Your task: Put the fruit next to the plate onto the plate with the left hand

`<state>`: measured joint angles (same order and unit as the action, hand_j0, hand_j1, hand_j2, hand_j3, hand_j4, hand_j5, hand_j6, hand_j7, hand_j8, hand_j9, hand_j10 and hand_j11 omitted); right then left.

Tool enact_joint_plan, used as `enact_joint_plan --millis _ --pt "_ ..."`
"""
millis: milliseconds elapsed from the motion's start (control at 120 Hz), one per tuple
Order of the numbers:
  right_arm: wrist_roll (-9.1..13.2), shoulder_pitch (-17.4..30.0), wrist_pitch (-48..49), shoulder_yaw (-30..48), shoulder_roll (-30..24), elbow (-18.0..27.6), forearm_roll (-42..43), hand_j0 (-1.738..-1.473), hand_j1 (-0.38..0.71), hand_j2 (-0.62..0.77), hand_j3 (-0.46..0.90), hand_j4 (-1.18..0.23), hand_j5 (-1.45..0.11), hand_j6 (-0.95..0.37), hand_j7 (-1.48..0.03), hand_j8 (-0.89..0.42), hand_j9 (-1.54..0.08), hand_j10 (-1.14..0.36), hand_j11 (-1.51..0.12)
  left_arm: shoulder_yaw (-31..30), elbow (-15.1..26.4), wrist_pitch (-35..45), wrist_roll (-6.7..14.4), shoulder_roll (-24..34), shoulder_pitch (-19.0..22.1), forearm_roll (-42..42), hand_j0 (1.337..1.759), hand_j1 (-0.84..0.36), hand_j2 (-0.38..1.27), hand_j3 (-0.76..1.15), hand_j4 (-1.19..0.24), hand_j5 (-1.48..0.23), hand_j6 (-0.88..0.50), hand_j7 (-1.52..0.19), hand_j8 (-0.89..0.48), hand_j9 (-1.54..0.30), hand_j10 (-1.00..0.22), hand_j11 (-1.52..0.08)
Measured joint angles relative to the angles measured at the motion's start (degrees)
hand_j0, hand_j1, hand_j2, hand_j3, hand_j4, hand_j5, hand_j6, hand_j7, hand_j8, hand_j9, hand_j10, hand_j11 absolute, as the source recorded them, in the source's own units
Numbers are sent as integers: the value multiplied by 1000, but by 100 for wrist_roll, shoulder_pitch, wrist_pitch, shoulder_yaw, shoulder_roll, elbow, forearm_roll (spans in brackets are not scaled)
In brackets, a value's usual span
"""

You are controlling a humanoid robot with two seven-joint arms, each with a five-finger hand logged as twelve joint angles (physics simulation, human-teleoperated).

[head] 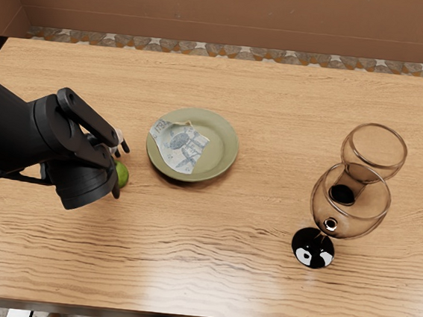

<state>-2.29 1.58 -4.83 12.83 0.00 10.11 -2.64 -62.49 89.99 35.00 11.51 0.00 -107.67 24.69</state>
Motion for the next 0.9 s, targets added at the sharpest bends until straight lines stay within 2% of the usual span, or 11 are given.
enact_joint_plan --millis 900 --pt "0 0 0 0 0 0 0 -1658 -349 0 0 0 0 0 0 0 0 0 0 2 -8 -2 2 0 35 166 1657 -208 88 0 -484 -638 -484 -638 -484 -638 -484 -637"
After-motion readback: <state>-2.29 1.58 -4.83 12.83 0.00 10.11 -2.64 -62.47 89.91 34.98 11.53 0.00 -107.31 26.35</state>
